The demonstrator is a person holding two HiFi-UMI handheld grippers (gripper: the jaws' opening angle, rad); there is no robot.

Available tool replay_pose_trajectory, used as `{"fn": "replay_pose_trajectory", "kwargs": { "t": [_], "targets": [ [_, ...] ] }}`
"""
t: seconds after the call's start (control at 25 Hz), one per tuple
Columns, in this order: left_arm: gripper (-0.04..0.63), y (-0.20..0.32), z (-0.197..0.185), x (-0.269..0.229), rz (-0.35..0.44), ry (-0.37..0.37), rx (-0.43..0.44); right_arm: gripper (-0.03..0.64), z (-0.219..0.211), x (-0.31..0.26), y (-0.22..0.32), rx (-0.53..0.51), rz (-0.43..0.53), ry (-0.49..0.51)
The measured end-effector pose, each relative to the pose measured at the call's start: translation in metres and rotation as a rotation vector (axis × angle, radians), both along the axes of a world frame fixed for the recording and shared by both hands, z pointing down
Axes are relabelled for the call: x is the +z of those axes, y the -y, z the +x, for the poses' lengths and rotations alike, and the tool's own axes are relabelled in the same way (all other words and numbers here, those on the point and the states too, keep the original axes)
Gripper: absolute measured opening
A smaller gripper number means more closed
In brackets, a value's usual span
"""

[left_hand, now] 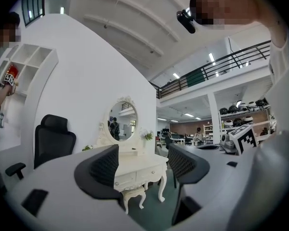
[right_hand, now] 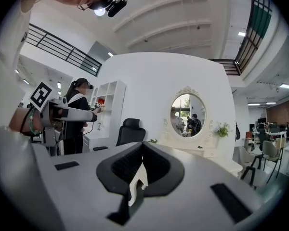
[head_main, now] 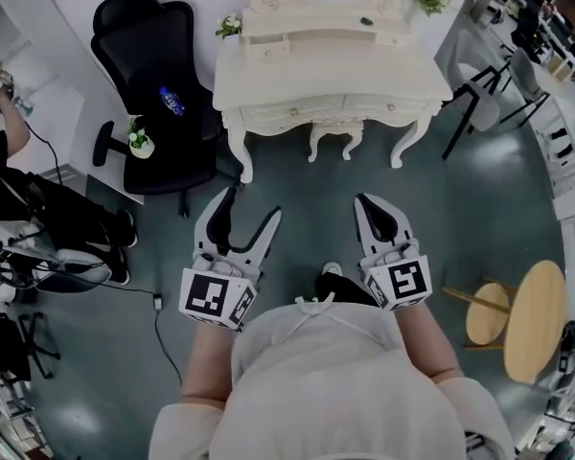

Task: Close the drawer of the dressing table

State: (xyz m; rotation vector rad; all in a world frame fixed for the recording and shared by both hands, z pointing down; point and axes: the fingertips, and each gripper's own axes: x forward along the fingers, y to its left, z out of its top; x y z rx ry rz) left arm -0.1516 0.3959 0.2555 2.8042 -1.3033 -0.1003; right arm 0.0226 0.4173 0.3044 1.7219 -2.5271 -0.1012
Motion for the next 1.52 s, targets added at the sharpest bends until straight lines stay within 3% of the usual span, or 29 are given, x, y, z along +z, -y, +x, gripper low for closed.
{"fn": "replay_pose_trajectory", "kwargs": {
  "t": [0.4,0.68,1.0,1.24,1.52],
  "targets": [
    [0.319,0.056,0.006,0.025,-0.04,0.057,-0.094,0.006,0.016,0.023,0.069,-0.052,-0.034,0.007],
    [0.319,0.147,0.028,0.033,-0.07,0.083,-0.175,0.006,0.044,0.024,0.172,-0.098,-0.063,0.018],
    [0.319,0.274,0.073,0.041,-0.091,0.084,-0.23,0.006,0.089,0.031,0.299,-0.156,-0.08,-0.04],
    [0.319,0.333,0.105,0.055,-0.124,0.089,-0.245,0.006,0.119,0.034,0.358,-0.174,-0.097,-0.052],
    [0.319,0.388,0.113,0.081,-0.188,0.112,-0.261,0.006,0.126,0.051,0.406,-0.196,-0.141,-0.045]
  ]
}}
